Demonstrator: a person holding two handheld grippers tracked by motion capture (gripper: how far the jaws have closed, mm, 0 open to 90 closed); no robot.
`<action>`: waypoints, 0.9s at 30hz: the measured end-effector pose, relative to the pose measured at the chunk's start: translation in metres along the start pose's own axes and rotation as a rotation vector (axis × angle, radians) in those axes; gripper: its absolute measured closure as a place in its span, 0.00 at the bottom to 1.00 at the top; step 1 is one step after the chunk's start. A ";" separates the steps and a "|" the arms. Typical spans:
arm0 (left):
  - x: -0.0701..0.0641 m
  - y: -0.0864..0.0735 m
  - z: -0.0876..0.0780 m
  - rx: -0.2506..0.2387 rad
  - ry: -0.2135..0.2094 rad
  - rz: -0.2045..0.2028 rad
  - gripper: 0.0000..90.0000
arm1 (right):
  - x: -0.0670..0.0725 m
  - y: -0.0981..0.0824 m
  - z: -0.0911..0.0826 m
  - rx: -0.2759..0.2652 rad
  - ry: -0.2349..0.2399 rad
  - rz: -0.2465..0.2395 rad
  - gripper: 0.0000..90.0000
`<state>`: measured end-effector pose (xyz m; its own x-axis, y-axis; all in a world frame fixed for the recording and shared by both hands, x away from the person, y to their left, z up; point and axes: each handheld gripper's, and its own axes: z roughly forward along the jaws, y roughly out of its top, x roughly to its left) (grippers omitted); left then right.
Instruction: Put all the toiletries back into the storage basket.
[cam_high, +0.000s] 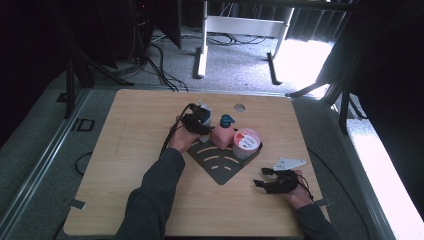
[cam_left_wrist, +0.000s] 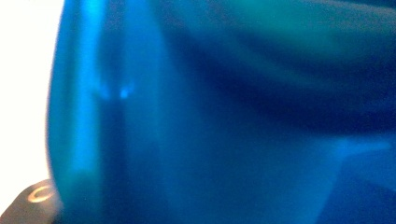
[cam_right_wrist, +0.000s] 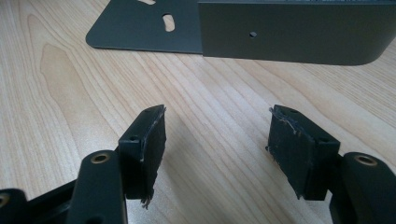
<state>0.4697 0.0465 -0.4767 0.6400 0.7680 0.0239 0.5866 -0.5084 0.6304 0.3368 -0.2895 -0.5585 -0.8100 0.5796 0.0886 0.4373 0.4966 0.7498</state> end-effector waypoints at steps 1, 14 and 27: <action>0.000 0.000 0.000 -0.002 0.000 -0.002 0.61 | 0.000 0.000 0.000 0.000 0.000 0.000 0.40; 0.000 0.002 0.005 -0.012 -0.004 -0.011 0.60 | 0.000 0.000 0.000 0.000 0.000 -0.001 0.40; 0.000 0.007 0.008 -0.005 -0.013 -0.018 0.60 | 0.000 0.000 0.000 0.000 0.001 -0.001 0.40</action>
<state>0.4779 0.0399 -0.4784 0.6361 0.7716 0.0023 0.5957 -0.4930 0.6341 0.3369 -0.2896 -0.5585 -0.8111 0.5782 0.0883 0.4361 0.4973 0.7500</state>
